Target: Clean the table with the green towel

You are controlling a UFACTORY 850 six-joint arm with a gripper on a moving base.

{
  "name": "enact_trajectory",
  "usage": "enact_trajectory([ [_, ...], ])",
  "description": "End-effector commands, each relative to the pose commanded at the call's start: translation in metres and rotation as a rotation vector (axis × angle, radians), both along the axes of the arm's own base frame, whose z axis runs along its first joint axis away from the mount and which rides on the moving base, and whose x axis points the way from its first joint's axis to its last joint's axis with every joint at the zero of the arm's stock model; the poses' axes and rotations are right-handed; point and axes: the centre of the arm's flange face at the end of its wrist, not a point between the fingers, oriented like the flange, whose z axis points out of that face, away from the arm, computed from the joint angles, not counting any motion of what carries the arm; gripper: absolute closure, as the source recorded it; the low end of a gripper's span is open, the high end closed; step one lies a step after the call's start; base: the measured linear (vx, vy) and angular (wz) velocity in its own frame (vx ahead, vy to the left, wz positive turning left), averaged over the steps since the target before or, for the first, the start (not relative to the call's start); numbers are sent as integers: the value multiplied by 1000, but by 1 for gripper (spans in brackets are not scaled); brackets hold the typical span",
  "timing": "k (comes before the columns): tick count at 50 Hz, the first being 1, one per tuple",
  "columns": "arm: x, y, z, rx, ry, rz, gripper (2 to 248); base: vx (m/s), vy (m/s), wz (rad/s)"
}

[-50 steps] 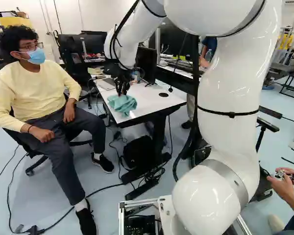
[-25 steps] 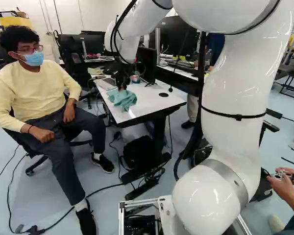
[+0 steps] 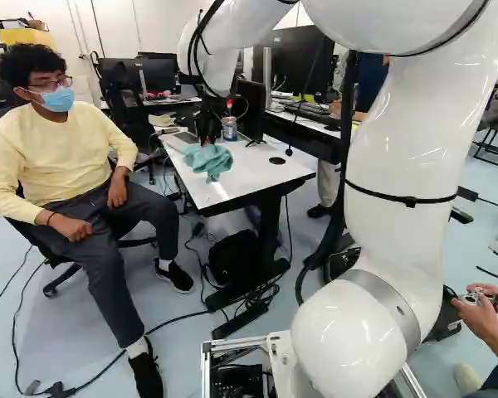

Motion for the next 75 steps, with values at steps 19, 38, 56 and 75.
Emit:
enact_trajectory([
  [19,-5,-1,23,-3,12,5,211,0,0,0],
  [38,-7,-2,27,-4,16,6,211,0,0,0],
  [56,-7,-1,27,-2,10,6,211,0,0,0],
  [75,-14,6,29,12,-28,22,211,0,0,0],
])
